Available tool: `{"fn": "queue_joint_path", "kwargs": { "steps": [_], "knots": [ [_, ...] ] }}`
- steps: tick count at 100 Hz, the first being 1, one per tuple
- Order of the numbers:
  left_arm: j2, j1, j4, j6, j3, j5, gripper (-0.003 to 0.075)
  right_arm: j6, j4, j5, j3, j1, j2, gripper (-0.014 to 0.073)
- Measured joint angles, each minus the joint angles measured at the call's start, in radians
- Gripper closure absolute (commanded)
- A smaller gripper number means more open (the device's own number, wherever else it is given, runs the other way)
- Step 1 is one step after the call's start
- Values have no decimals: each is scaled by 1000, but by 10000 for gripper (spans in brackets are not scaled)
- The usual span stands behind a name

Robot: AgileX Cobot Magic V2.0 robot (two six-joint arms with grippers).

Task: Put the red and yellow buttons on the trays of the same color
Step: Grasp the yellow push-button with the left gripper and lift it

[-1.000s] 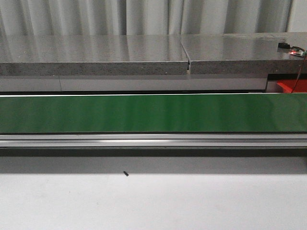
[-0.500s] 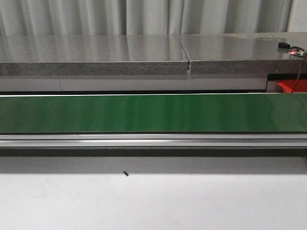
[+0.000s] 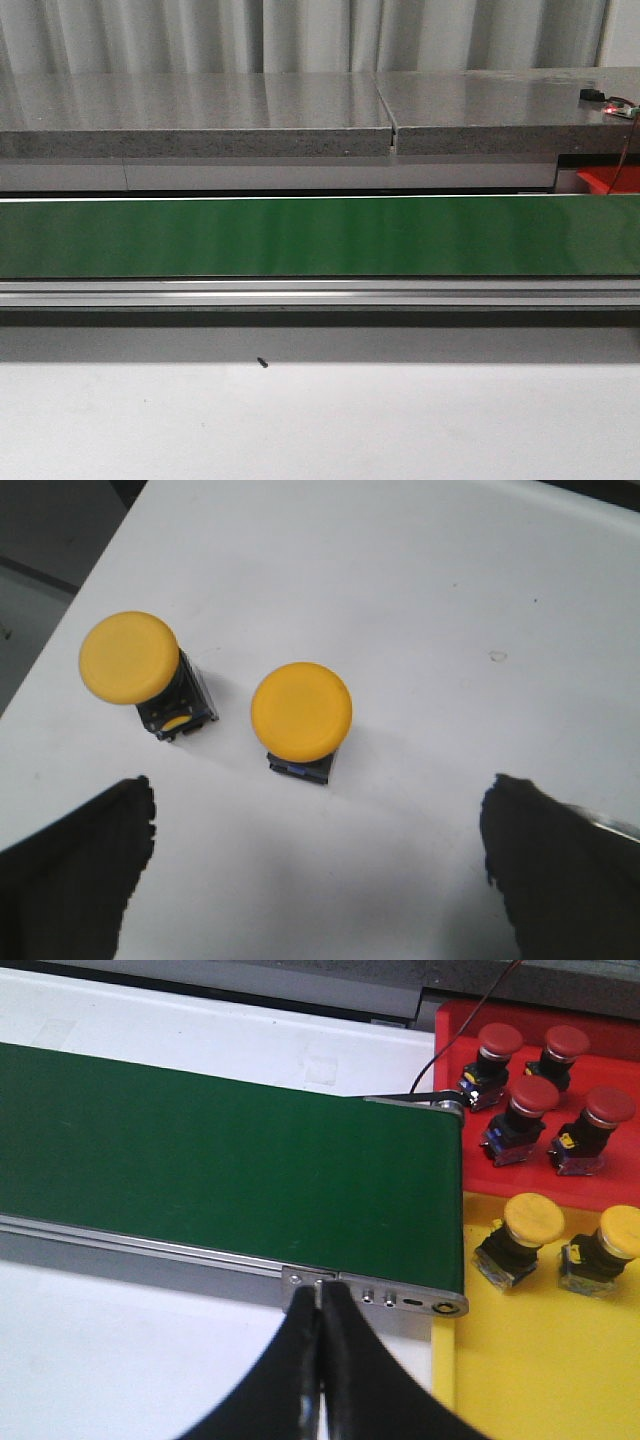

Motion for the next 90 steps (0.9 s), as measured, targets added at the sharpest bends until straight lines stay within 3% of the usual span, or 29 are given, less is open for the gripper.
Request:
{"fn": "queue_joint_path", "kwargs": {
  "steps": [90],
  "knots": [
    [216,-12,-7,-2,-134,-62,82,0,0,0,0,0,0,662]
  ]
}}
